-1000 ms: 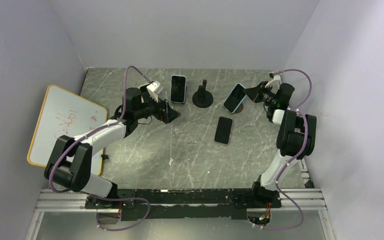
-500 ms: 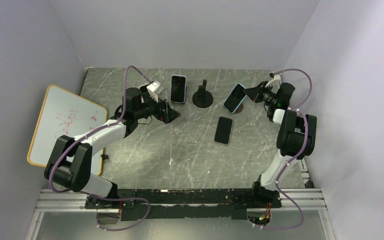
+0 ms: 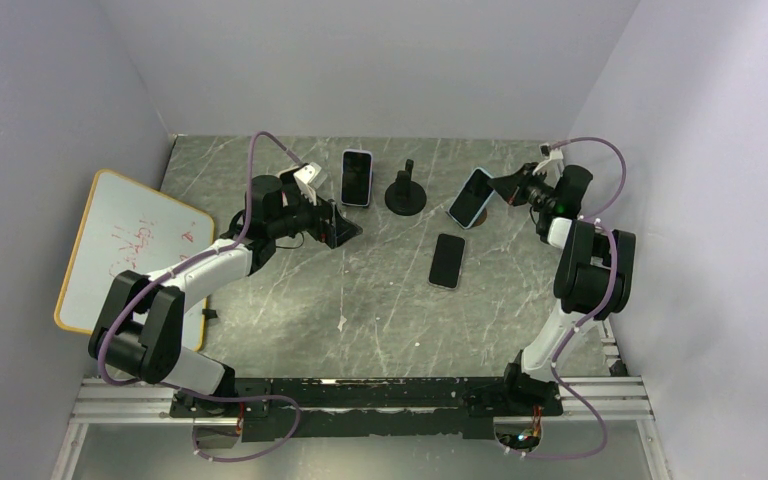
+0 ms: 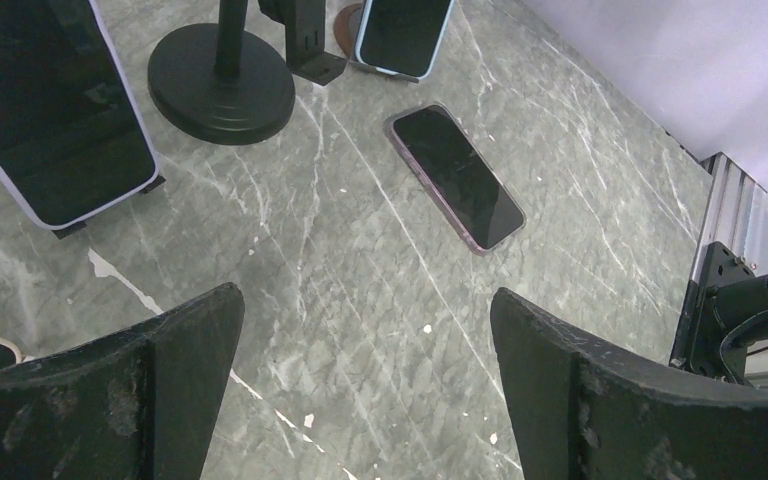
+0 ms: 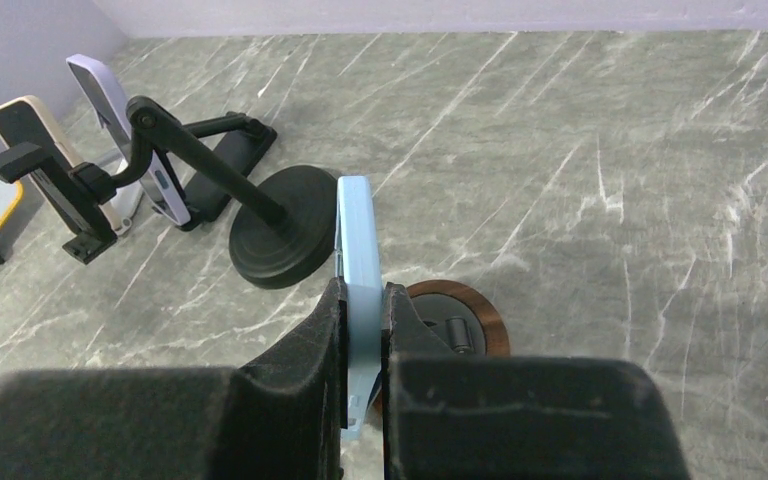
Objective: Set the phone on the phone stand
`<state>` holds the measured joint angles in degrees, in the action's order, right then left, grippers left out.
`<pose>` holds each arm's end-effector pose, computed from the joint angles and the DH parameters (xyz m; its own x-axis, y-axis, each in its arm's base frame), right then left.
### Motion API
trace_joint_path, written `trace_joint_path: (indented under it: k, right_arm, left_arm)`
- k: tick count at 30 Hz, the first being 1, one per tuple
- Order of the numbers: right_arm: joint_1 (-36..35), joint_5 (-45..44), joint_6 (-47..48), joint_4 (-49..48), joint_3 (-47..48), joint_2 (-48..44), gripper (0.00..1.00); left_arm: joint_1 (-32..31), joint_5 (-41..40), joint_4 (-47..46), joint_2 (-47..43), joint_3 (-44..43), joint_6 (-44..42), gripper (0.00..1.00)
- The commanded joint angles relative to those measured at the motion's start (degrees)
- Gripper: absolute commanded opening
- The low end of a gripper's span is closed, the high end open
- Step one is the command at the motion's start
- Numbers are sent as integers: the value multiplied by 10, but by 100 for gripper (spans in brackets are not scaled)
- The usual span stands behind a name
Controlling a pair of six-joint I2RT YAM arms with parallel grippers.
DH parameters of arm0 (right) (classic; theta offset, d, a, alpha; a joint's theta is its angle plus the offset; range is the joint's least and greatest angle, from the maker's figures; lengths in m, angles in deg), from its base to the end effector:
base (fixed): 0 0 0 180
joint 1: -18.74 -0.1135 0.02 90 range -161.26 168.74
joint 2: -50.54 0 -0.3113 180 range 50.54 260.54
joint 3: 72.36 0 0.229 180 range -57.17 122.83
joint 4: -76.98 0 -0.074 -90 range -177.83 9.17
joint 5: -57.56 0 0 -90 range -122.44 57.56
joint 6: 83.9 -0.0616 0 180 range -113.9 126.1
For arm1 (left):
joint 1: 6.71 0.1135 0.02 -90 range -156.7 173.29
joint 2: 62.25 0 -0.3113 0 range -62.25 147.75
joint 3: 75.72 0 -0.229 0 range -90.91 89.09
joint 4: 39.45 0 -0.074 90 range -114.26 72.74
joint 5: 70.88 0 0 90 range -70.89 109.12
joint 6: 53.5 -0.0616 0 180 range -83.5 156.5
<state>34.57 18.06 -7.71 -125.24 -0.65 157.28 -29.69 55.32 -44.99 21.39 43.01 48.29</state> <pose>0.4051 -0.0654 0.2551 -0.3385 0.2538 -0.9061 -0.4835 0.7791 0.3989 0.2764 -0.1567 0.2999 -0.4316 0.0039 -0.9020 0.7634 0.5343 -0.3630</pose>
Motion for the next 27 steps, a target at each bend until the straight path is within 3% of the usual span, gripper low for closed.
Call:
trace_joint_path:
  k: [1, 27]
  right_arm:
    - [10, 13, 7, -2, 19, -22, 0]
    - [-9, 5, -33, -59, 21, 26, 0]
  left_arm:
    - [-2, 12, -11, 0, -4, 0, 97]
    - [-2, 11, -6, 1, -4, -3, 97]
